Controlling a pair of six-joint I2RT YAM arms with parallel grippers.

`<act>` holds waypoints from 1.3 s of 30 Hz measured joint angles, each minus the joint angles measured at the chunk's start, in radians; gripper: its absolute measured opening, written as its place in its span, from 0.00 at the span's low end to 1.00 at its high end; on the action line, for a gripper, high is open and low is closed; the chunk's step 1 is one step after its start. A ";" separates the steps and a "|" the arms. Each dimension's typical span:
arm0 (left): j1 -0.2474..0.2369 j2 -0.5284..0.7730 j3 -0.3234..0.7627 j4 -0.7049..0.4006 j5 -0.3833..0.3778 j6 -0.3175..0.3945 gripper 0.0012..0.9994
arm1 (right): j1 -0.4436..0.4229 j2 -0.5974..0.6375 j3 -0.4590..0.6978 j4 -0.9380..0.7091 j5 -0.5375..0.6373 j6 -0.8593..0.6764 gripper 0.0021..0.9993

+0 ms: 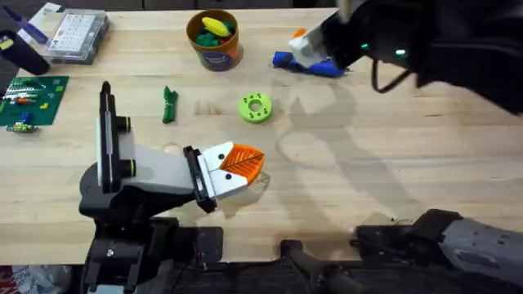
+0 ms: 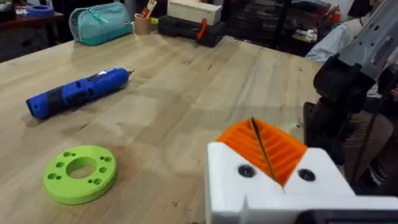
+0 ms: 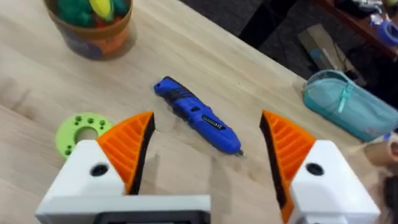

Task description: Pick up the gripper from the table and insert it into the empty holder that is missing its gripper. Then pick up a screw, insert it into the mounting hole, and use the screwdriver to tighten it. Finally, clean up the table by picking up the vegetable and placing it into the bucket.

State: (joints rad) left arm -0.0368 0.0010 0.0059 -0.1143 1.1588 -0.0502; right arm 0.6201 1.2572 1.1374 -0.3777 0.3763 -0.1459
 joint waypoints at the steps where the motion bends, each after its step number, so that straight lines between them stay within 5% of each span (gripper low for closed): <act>1: 0.000 0.000 0.000 0.000 0.000 0.000 0.01 | 0.000 -0.020 0.000 -0.009 0.000 0.031 0.99; 8: 0.000 0.000 0.000 0.000 0.000 0.000 0.01 | 0.000 -0.108 0.000 -0.065 0.000 0.200 0.99; 39: 0.000 0.000 0.000 0.000 0.000 0.000 0.01 | 0.000 -0.108 0.000 -0.065 0.000 0.200 0.99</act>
State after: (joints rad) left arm -0.0368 0.0010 0.0059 -0.1143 1.1591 -0.0502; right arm 0.6201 1.1496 1.1374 -0.4431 0.3763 0.0540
